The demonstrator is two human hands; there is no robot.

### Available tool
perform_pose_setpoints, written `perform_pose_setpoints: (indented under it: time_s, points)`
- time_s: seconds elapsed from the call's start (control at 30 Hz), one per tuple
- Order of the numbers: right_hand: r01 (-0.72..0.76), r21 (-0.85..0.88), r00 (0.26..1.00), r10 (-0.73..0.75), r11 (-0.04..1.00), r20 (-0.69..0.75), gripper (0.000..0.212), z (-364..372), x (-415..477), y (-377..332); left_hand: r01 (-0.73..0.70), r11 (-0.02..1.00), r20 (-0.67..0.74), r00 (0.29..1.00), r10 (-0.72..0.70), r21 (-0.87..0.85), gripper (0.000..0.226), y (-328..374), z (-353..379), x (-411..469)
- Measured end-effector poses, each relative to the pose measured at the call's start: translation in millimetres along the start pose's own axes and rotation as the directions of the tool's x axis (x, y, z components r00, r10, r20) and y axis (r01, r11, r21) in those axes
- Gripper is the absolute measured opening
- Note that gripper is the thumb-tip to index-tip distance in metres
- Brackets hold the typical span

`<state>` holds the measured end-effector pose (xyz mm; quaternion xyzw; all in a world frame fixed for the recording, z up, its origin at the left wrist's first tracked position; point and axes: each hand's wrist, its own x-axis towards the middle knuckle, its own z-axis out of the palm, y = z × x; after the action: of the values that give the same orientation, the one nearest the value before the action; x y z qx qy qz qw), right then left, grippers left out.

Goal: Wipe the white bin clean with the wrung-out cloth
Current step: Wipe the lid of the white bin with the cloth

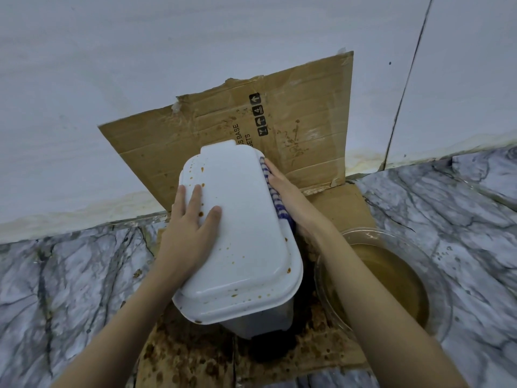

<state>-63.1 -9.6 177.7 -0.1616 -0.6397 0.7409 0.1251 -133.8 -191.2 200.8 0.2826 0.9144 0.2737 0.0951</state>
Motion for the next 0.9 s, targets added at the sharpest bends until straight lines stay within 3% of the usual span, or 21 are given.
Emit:
perform_pose_setpoints:
  time_s: [0.2, 0.43, 0.63, 0.9]
  points:
    - [0.008, -0.053, 0.999, -0.011, 0.999, -0.043, 0.043, 0.5, -33.0, 11.9, -0.001, 1.000, -0.011, 1.000, 0.001, 0.003, 0.062, -0.3, 1.3, 0.4]
    - [0.005, -0.246, 0.993, -0.035, 0.969, -0.115, 0.046, -5.0, 33.3, 1.0, -0.013, 1.000, -0.011, 1.000, 0.013, 0.000, 0.062, -1.9, 1.9, 2.7]
    - [0.012, -0.125, 0.999, -0.018, 0.992, -0.050, 0.047, -2.2, 27.9, 0.5, -0.004, 1.000, -0.009, 1.000, 0.005, 0.008, 0.062, -2.6, 2.4, 4.0]
    - [0.025, -0.052, 0.996, -0.030, 0.998, -0.089, 0.041, 11.6, -71.3, 15.8, -0.013, 1.000, -0.012, 1.000, 0.013, 0.016, 0.063, -2.7, 2.7, 4.2]
